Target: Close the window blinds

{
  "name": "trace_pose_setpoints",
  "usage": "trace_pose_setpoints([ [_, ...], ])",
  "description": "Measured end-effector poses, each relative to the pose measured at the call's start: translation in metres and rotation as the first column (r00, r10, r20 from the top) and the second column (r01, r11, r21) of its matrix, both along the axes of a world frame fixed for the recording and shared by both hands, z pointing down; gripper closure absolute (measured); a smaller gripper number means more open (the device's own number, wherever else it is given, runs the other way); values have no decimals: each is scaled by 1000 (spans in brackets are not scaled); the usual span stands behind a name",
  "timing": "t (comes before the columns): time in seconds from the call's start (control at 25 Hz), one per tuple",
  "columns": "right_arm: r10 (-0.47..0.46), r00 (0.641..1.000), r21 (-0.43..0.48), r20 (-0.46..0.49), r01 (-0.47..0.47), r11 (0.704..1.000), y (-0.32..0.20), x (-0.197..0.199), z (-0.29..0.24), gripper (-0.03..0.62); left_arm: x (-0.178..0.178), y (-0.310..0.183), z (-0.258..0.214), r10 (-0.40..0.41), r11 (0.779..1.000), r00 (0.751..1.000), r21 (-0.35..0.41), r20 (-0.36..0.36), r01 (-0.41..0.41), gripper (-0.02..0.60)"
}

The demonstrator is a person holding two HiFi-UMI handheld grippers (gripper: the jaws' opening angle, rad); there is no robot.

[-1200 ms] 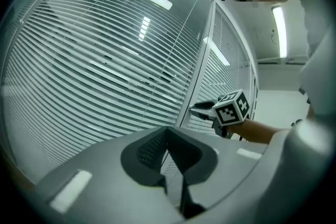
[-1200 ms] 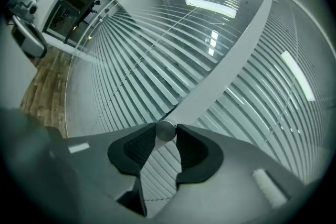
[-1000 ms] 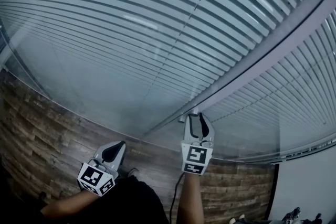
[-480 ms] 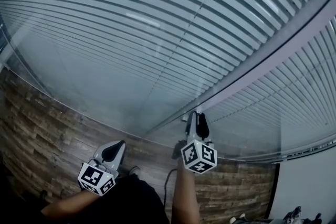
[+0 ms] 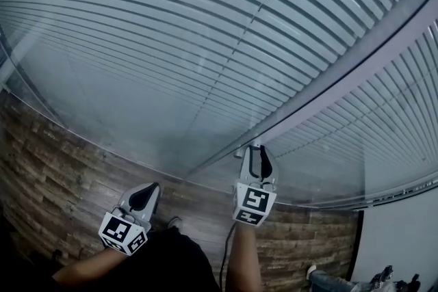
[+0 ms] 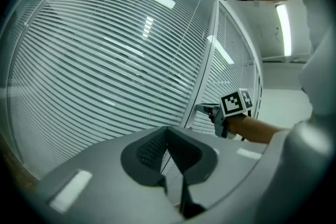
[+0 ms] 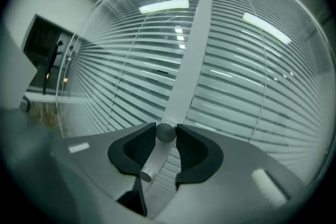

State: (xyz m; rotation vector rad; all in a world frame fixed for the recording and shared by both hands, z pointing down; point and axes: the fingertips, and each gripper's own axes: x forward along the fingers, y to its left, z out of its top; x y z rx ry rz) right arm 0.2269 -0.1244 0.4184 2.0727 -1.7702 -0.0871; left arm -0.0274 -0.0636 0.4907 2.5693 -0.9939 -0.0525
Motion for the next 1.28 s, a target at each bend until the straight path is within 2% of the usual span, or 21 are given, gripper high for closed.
trace_pose_setpoints([
  [0.08,-17,989,-46,-146,10,999,-2,1,1,467,6,0,1,12,1000,1000,-4,1,-12,581],
  [0.16,-32,975,-74,-221,16,997,-6,3,2,467,12,-2,1,22,1000,1000,-4,2,-22,581],
  [0.4,-41,952,-102,-305,10,995,-5,-1,2,467,11,2,1,34,999,999,-13,-3,-34,581],
  [0.48,-40,955,-96,-292,13,995,-6,-1,2,465,11,3,2,36,999,999,-15,-6,-36,581],
  [0.52,-34,968,-78,-247,15,997,-7,-1,3,463,10,2,5,35,999,999,-16,-6,-35,581],
  [0.56,-22,987,-41,-161,16,999,-8,0,5,455,9,0,9,32,999,999,-19,-6,-32,581],
  [0.6,-10,999,12,-30,10,1000,-8,2,8,430,8,-1,16,28,999,1000,-22,-3,-28,581],
  [0.64,-7,991,73,135,-3,997,-6,5,12,425,8,-2,23,22,999,1000,-26,1,-22,581],
  [0.68,-17,951,129,307,-24,991,-3,9,16,425,7,-3,28,17,999,1000,-30,4,-17,581],
  [0.72,-36,894,168,447,-44,985,0,11,17,425,6,-3,29,11,999,1000,-33,6,-11,581],
  [0.76,-49,851,187,522,-58,981,1,11,16,425,5,-3,26,6,999,1000,-35,5,-6,581],
  [0.8,-49,846,191,531,-63,980,2,10,13,425,4,-2,22,2,999,1000,-37,3,-2,581],
  [0.88,-26,890,182,455,-65,981,1,5,7,431,4,-1,14,3,1000,1000,-30,0,-3,581],
  [0.92,-15,899,180,437,-72,981,1,5,7,434,4,-1,12,6,1000,1000,-19,-1,-6,581],
  [1.0,2,887,178,462,-95,979,0,7,14,442,4,-1,13,6,1000,1000,-4,-9,-6,581],
  [1.12,24,865,163,501,-121,979,1,14,22,448,4,0,17,-6,1000,1000,-27,-29,5,581],
  [1.28,8,826,154,563,-114,982,0,3,27,448,-4,5,21,-6,999,999,-37,-40,5,581],
])
